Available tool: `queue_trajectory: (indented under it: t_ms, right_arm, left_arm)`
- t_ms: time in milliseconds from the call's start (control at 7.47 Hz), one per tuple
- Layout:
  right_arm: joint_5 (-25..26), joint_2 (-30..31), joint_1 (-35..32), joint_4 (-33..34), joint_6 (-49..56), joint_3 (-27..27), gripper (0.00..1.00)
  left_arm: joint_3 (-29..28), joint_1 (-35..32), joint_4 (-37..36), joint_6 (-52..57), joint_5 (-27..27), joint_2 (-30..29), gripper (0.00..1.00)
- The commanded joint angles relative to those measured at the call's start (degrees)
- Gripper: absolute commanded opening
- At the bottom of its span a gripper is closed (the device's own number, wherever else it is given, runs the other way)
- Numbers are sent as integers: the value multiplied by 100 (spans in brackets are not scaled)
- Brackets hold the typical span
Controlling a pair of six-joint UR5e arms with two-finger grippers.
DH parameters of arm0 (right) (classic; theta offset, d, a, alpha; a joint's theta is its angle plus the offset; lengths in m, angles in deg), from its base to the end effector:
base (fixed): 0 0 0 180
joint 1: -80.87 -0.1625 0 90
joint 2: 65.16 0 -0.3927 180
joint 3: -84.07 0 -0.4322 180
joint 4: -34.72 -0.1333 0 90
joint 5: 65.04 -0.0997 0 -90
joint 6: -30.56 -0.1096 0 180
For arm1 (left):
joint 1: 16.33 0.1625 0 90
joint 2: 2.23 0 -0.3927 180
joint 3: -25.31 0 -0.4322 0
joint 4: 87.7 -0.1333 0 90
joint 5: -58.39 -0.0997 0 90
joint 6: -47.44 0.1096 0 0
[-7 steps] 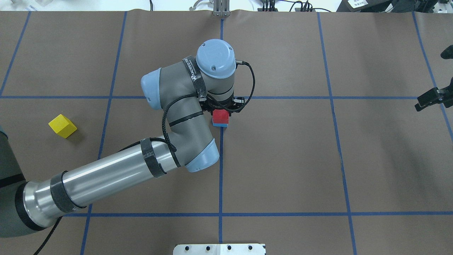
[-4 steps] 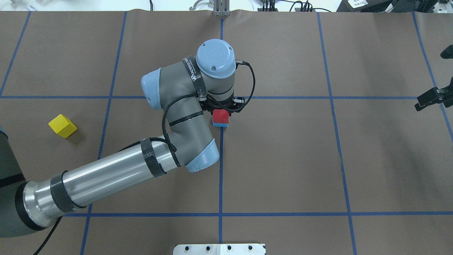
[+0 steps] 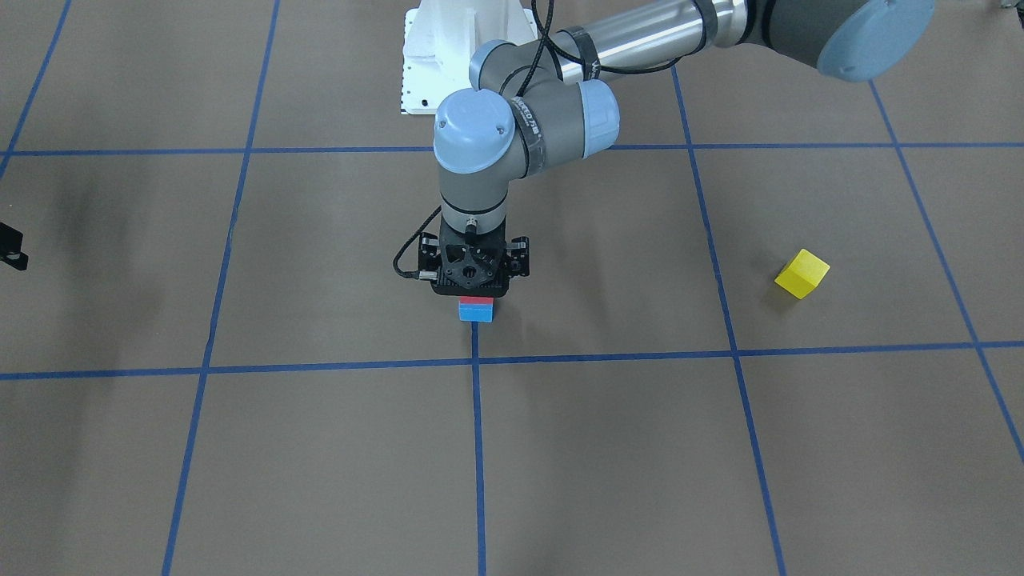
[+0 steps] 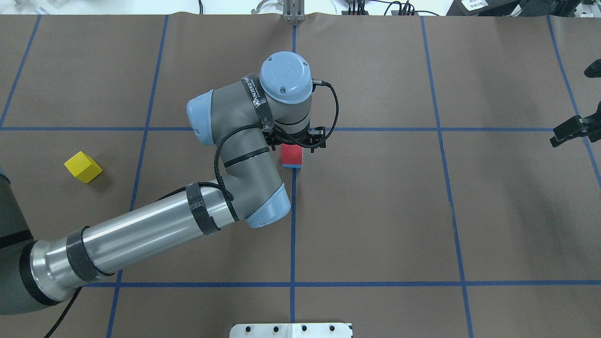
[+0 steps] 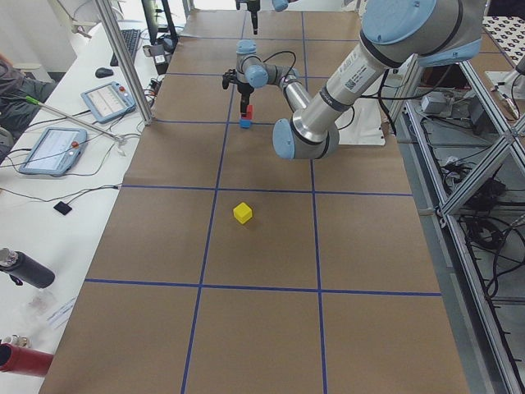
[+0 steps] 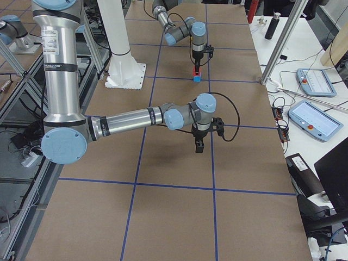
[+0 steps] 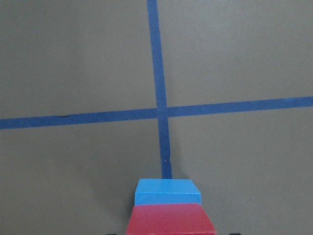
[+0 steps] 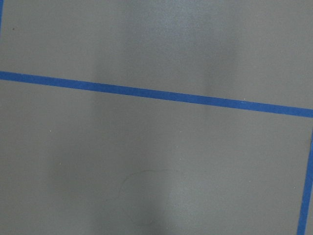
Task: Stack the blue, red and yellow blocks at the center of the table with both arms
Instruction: 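Raise the left gripper and move it to the yellow cube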
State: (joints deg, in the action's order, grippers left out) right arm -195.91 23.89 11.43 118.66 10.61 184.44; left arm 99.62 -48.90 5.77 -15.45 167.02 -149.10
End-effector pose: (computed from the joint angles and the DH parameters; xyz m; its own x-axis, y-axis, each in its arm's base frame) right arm -0.1356 -0.5368 0.5196 0.7154 -0.1168 0.6889 0.0969 0.9930 0.0677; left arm 0.6196 -0.5125 0.0964 0.6799 0.0781 -0.7291 0.0125 0.9929 0.1180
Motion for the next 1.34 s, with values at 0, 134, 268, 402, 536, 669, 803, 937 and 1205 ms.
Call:
queue_trajectory:
  t_ms: [0, 134, 268, 402, 536, 669, 803, 937, 1205]
  right_arm:
    - [0, 7, 0, 0, 0, 0, 100]
    - [0, 7, 0, 0, 0, 9, 100]
    - [0, 7, 0, 0, 0, 9, 100]
    - [0, 7, 0, 0, 0, 9, 100]
    - [0, 7, 0, -9, 0, 9, 100]
    - [0, 16, 0, -9, -9, 17, 100]
    - [0, 7, 0, -9, -35, 17, 100]
    - [0, -10, 0, -9, -79, 35, 100]
    - [-9, -63, 0, -9, -88, 96, 100]
  left_arm:
    - [65, -21, -21, 5, 1, -26, 99]
    - [327, -56, -82, 5, 19, 27, 99]
    - [852, -117, -500, 22, 45, 236, 100]
    - [1675, -196, -966, 371, 54, 673, 100]
    - [2605, -249, -1092, 539, 63, 1495, 100]
    - [3276, -363, -989, 741, 63, 2295, 100]
    - [3491, -512, -979, 1135, 71, 2808, 100]
    - [3615, -662, -797, 1174, 115, 3344, 100]
    - [3513, -1528, 665, 2950, 927, 4889, 100]
